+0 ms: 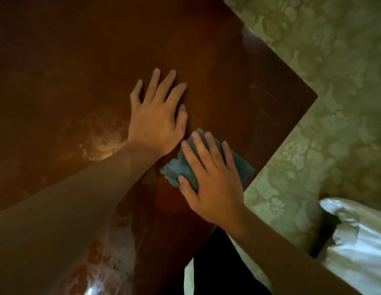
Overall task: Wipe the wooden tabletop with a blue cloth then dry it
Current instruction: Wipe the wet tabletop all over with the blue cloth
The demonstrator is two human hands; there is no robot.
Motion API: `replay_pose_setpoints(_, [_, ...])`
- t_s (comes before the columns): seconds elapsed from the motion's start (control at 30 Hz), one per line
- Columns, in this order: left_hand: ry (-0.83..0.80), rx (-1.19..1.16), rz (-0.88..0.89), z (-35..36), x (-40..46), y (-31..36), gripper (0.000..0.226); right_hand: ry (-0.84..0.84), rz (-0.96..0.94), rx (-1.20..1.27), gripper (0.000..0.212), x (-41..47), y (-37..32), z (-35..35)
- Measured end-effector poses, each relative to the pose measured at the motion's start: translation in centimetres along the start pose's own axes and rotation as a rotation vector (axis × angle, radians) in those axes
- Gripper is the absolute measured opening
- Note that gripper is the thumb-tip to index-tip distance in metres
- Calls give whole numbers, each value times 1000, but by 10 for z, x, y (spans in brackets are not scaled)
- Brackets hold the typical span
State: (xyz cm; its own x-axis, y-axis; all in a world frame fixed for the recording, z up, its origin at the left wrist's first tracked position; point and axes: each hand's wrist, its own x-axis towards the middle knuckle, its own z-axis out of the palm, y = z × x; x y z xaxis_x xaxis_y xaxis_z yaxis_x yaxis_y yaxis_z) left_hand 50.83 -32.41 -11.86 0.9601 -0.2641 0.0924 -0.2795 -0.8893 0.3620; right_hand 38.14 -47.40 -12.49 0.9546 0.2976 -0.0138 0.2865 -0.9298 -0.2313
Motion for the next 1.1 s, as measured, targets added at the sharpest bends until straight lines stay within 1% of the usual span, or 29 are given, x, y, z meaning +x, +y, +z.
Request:
replay_pose_setpoints(0.07, [-17,18,7,0,0,-1,48,8,27,-29,66,16,21,-5])
replay_pose_setpoints(0.2, [-23,40,-7,-1,-2,3,49,35,206,-61,67,55,77,-25])
replay_pose_setpoints(0.27, [-17,44,-6,-1,-2,3,49,28,267,-71,68,57,79,-27])
replay_pose_setpoints(0.33, [-16,41,-7,-2,-2,3,49,19,306,-86,69,41,56,-19])
replay_pose_setpoints(0.4, [-13,20,-9,-2,-2,3,49,-12,242,-62,69,6,20,-10])
replay_pose_setpoints(0.5, [-4,0,-3,-2,-3,3,50,-22,65,-28,67,-43,-17,0])
replay_pose_setpoints(0.57, [-5,-1,0,-2,-3,3,51,-26,-36,-14,67,-45,-5,-2])
replay_pose_setpoints(0.6, [-8,0,-1,-2,-3,3,51,-29,-43,-21,68,-38,9,-5])
replay_pose_setpoints(0.63, [-12,2,-2,-3,-3,3,52,-18,-2,-32,68,-27,27,-10])
replay_pose_setpoints(0.73, [-13,12,-2,-3,-3,3,52,20,262,-52,67,12,81,-28])
replay_pose_setpoints(0.77, [-7,17,1,-2,-3,4,51,28,322,-63,68,21,90,-31])
replay_pose_setpoints(0.83, [8,26,10,-1,-3,3,50,41,379,-88,69,29,83,-28])
replay_pose_setpoints(0.9, [21,32,11,0,-4,3,49,33,340,-70,69,18,56,-19])
replay_pose_setpoints(1.0, [32,43,19,1,-4,3,47,-3,176,-47,68,-11,6,-4])
replay_pose_setpoints(1.1, [27,33,19,1,-4,3,47,4,47,-41,67,-20,-2,-2])
